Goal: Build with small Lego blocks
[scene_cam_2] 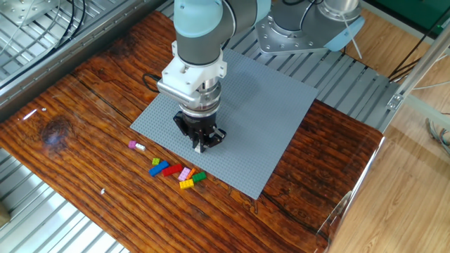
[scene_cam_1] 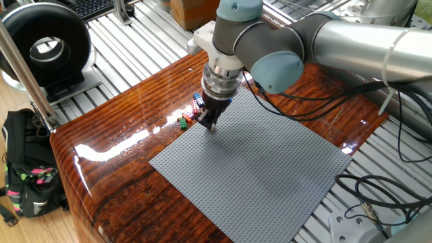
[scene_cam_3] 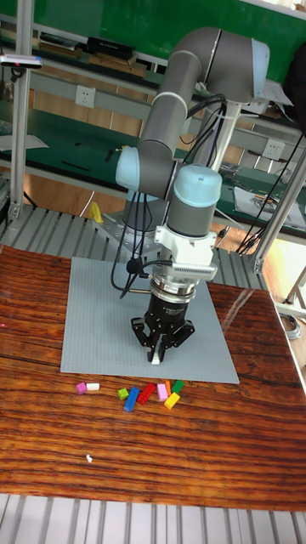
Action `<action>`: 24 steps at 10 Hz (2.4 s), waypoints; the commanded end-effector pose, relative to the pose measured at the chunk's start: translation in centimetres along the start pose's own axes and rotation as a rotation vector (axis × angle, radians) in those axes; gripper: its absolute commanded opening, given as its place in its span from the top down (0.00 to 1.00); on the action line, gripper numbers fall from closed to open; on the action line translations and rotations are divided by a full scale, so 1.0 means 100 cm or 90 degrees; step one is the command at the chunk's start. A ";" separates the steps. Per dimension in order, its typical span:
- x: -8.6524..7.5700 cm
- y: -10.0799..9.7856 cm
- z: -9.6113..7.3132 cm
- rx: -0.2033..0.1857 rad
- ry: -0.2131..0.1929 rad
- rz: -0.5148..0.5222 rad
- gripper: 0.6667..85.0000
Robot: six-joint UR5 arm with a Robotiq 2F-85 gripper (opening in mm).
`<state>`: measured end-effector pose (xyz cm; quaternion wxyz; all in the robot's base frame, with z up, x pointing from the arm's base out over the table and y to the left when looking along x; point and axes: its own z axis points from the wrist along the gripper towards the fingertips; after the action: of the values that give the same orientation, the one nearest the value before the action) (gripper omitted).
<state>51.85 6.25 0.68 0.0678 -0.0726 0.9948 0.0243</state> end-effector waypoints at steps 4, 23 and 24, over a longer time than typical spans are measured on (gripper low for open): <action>0.002 0.002 0.000 -0.009 0.001 0.007 0.99; 0.000 0.000 -0.001 0.001 -0.009 0.045 0.99; 0.000 0.001 -0.001 -0.001 -0.008 0.044 0.99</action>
<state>51.79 6.25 0.70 0.0735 -0.0415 0.9961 0.0237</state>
